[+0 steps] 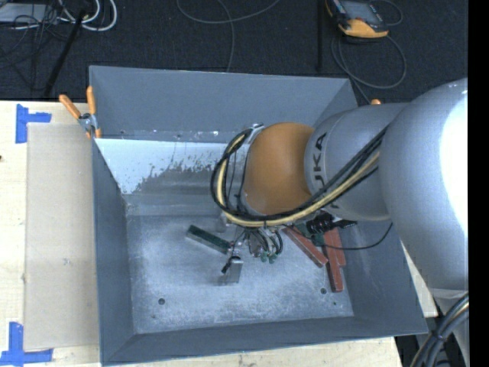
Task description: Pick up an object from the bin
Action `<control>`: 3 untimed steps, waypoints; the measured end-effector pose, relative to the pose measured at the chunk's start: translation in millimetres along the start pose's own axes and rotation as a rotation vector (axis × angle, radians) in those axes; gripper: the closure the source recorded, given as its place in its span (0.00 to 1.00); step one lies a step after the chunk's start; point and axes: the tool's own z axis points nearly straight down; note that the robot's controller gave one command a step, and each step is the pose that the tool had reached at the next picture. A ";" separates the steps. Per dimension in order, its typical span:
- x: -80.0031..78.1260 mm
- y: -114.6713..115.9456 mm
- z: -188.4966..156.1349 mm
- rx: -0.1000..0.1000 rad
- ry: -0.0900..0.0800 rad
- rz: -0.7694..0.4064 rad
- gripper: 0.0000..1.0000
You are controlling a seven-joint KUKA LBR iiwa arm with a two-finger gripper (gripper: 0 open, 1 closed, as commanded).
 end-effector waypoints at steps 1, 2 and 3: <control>-27.4 38.0 15.8 -0.001 -0.004 -0.061 0.00; -27.4 36.9 14.8 0.000 -0.003 -0.059 1.00; -47.5 41.9 -131.4 -0.002 -0.012 -0.040 1.00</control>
Offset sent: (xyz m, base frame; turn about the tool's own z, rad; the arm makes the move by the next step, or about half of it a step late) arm 0.0285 0.0354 -0.0149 -0.0610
